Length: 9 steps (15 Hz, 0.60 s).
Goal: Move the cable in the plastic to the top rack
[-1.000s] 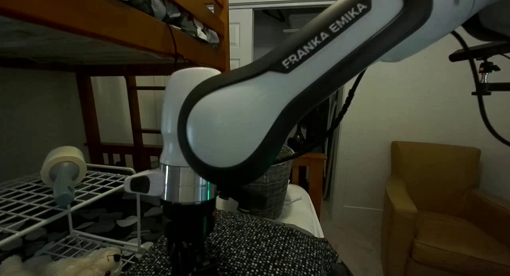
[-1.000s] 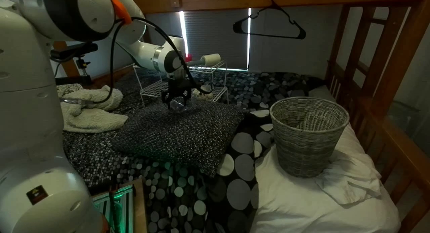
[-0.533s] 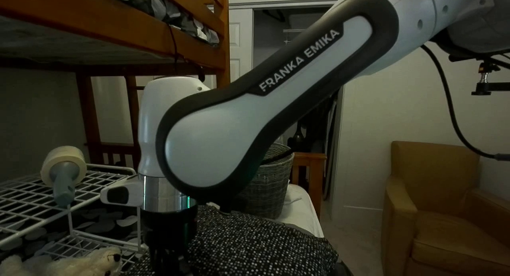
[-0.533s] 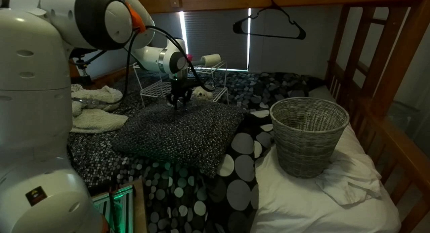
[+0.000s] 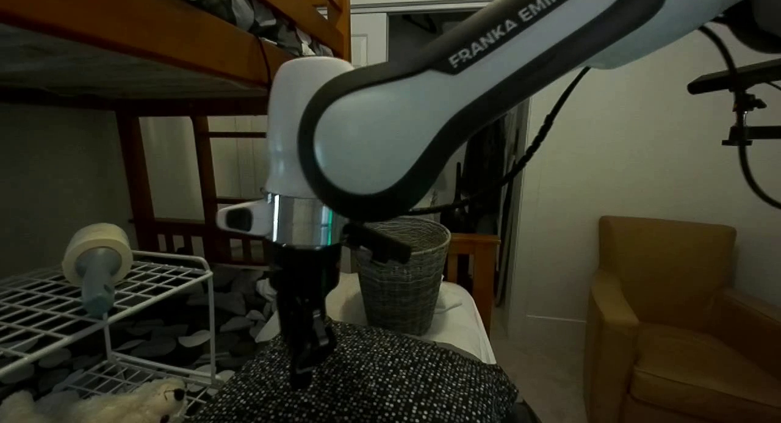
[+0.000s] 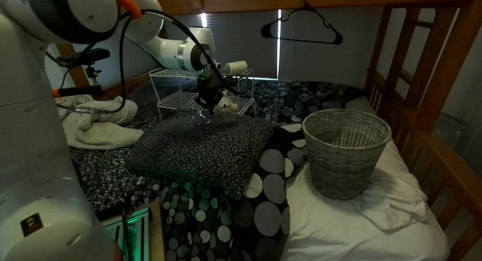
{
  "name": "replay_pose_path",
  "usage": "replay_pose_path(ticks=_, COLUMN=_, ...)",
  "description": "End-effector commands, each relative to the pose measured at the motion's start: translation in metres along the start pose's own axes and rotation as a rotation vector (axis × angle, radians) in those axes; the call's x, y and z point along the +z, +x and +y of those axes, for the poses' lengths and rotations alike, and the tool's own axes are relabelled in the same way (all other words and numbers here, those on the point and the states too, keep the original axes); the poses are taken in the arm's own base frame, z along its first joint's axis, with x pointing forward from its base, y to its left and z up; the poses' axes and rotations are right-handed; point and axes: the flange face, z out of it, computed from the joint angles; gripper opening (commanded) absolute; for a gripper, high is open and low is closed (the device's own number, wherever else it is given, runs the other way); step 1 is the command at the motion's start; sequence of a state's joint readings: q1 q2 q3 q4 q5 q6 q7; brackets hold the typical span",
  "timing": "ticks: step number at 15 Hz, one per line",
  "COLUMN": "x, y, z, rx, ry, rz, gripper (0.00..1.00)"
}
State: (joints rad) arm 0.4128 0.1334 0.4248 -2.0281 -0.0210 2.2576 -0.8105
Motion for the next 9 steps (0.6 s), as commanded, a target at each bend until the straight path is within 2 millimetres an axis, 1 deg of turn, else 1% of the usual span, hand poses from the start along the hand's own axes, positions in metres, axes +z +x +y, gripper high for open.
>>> replay_pose_path(ticks=1, x=-0.030, y=-0.074, z=-0.018, rx=0.188, ry=0.019, rz=-0.001, gripper=0.00)
replay_pose_path(ticks=2, x=-0.026, y=-0.080, z=-0.015, rx=0.202, ry=0.052, rz=0.030, gripper=0.26)
replay_pose_path(ticks=3, x=-0.022, y=-0.083, z=-0.010, rx=0.205, ry=0.079, rz=0.082, gripper=0.27)
replay_pose_path(ticks=4, x=-0.020, y=-0.079, z=-0.008, rx=0.208, ry=0.083, rz=0.123, gripper=0.33)
replay_pose_path(ticks=5, x=-0.018, y=-0.078, z=-0.002, rx=0.201, ry=0.087, rz=0.153, gripper=0.40)
replay_pose_path(ticks=7, x=-0.011, y=-0.058, z=0.002, rx=0.150, ry=0.102, rz=0.190, gripper=0.56)
replay_pose_path(ticks=8, x=-0.005, y=-0.045, z=-0.001, rx=0.125, ry=0.116, rz=0.198, gripper=0.65)
replay_pose_path(ticks=9, x=0.000, y=-0.033, z=-0.004, rx=0.096, ry=0.132, rz=0.199, gripper=0.71)
